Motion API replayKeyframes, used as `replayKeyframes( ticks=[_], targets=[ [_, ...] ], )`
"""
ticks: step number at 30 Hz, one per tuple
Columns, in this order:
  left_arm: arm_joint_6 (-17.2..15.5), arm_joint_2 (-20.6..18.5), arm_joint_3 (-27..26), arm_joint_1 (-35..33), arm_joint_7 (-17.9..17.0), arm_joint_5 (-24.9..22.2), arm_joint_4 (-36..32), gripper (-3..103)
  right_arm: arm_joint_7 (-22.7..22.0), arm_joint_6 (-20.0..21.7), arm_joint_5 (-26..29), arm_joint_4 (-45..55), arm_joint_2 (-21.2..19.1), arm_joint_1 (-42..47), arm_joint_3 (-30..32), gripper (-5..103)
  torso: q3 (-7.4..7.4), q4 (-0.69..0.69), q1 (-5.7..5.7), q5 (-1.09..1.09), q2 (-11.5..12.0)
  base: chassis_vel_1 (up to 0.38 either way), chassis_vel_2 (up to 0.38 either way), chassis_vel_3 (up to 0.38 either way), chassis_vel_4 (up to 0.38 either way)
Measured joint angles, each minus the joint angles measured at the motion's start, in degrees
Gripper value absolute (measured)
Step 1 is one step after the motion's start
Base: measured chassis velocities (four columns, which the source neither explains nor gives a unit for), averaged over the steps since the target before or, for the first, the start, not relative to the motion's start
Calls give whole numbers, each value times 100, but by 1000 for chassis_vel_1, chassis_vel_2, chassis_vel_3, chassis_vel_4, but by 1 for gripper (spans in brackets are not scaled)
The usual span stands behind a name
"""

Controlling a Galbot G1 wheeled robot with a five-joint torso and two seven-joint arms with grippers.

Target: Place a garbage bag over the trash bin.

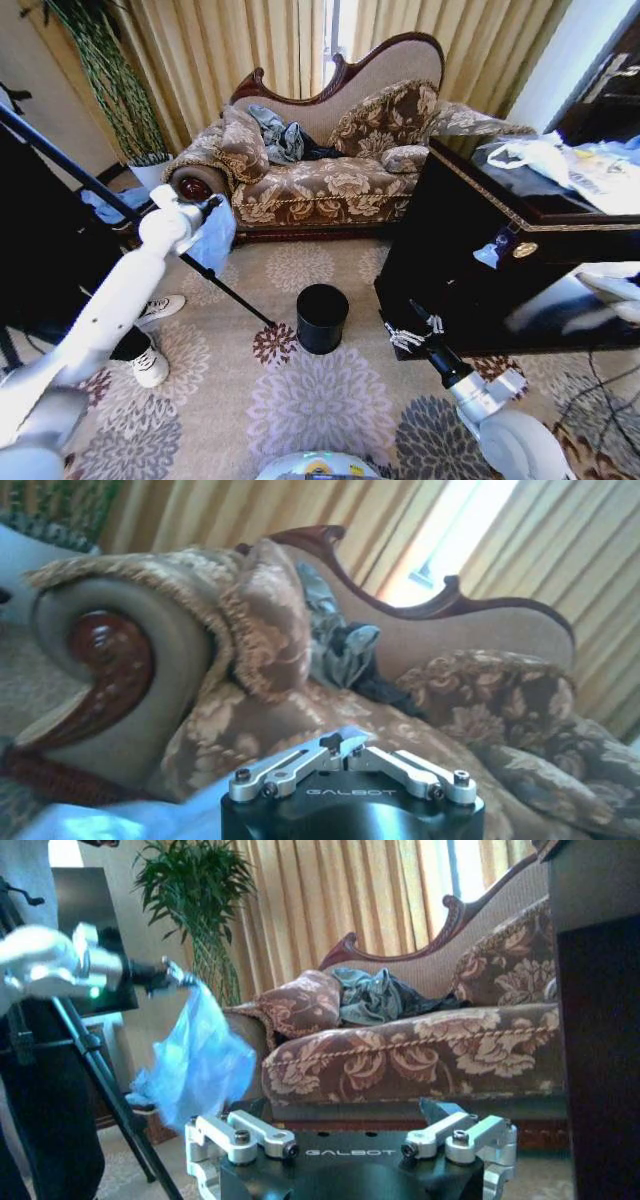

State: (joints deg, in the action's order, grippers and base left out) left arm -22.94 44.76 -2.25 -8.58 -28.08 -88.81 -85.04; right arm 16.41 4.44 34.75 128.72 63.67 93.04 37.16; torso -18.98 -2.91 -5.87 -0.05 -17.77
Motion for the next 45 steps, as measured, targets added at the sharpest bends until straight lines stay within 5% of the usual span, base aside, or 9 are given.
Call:
replayKeyframes(
  ticks=[12, 23, 28, 36, 45],
  targets=[
    [-141, -27, 693, 641, -122, -414, 227, 0, -389, 303, 226, -497, 59, -815, -710, 100, 0, 2, 0, -6, 0, 0, 0, 0, 0],
    [144, 1036, 2012, 1637, -32, -254, 1400, 0, -861, 556, 510, -733, 427, -1482, -2077, 100, -1, -1, -1, -1, -1, 0, 0, 0, 0],
    [77, 1490, 2352, 2166, -179, -677, 1699, 0, -1168, 734, 824, -802, 549, -1748, -2401, 100, -1, -2, -1, -1, -1, 0, 0, 0, 0],
    [26, 1658, 2423, 2336, -433, -908, 1553, 0, -1333, 826, 1135, -892, 856, -2095, -2673, 99, -1, 1, 0, -4, 0, 0, 0, 0, 0],
    [54, 1821, 2435, 2475, -772, -1050, 1311, 0, -1005, 772, 1005, -1025, 1260, -2446, -3319, 99, 0, 0, 0, -3, -1, 0, 0, 0, 0]
  ],
)
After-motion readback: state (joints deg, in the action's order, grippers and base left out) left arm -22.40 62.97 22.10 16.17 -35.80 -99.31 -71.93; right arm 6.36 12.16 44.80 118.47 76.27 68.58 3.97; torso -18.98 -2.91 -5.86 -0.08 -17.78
